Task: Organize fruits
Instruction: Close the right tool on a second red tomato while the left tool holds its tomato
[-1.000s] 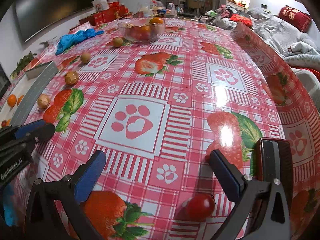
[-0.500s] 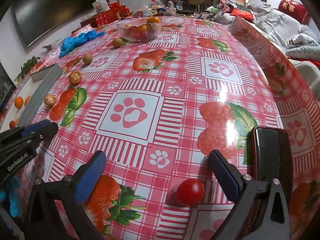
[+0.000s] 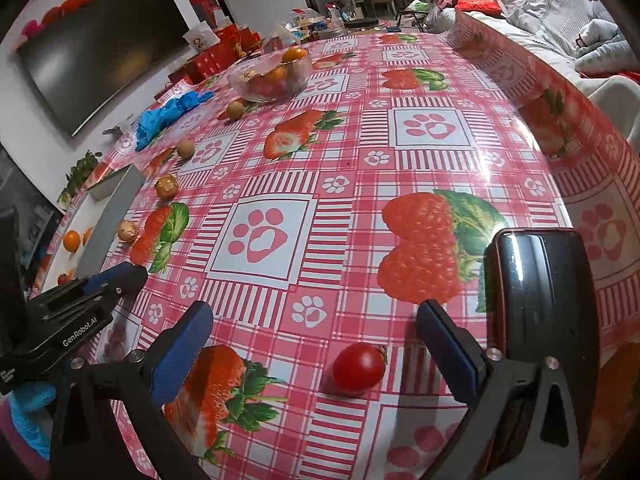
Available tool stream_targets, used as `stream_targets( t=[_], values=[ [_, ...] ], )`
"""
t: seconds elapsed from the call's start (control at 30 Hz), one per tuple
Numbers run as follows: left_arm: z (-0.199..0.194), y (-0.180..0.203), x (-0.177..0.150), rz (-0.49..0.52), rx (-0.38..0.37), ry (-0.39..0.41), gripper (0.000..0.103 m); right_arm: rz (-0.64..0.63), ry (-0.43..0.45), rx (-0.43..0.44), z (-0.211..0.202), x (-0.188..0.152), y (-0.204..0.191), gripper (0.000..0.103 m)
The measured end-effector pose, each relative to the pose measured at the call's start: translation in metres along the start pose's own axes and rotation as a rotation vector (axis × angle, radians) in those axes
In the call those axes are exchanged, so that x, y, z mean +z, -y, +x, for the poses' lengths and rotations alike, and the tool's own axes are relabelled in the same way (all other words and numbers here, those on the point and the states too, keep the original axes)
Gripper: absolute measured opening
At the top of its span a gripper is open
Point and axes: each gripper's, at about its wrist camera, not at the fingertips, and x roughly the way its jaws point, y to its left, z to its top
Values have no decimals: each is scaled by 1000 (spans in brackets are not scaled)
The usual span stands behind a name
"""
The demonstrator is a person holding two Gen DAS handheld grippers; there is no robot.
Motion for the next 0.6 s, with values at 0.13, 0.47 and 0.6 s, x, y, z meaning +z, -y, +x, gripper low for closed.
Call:
stream_targets(
  t=[0.13,0.47,0.6],
  values=[
    [0,0,0,-2,-1,0,23,-24,-6,-50,0,-2,-4,95],
    [0,0,1,1,-2,-4,23,-132,9,-182,-6,-16,-17,24],
    [-3,-4,0,-30,-47,-11,23,-75,-7,-85,-9,-13,-13,23]
  ],
)
